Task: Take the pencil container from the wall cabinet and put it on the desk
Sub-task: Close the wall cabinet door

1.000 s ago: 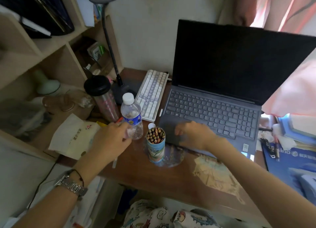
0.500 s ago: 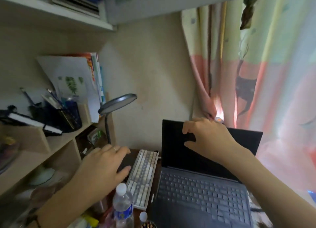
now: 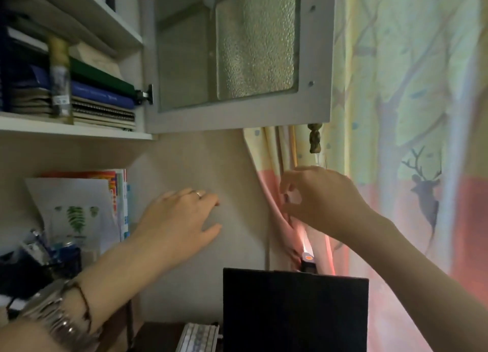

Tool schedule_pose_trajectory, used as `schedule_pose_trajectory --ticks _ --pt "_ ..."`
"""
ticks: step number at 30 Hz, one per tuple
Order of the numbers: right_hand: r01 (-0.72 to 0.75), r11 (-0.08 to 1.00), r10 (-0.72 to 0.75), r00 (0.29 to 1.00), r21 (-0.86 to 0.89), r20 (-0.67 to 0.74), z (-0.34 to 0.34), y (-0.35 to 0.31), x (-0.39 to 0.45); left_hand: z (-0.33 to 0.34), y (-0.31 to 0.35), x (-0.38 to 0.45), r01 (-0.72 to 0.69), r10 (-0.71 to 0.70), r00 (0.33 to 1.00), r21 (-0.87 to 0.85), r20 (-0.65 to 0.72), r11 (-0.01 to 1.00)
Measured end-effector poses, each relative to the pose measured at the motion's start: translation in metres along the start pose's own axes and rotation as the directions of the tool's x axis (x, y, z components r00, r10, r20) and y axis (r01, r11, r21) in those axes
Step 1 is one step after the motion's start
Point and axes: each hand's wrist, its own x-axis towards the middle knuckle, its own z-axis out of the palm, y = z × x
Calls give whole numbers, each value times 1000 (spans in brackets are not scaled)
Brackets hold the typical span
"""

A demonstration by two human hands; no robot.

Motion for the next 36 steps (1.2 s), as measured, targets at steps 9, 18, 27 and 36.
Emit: schedule_pose_trajectory --ticks 9,18,27,36 --pt "-59 998 56 967 -5 -249 -56 16 22 -50 15 72 -120 132 970 70 -204 990" --pt "-195 979 204 869 67 -451 -81 57 57 -96 40 161 -206 232 917 112 -325 972" --pt "-163 947 260 895 277 -363 -47 92 89 -104 71 236 -256 322 890 231 -322 939" --pt "-63 923 220 896 380 -385 -44 105 100 -105 80 256 -245 346 896 341 -277 907"
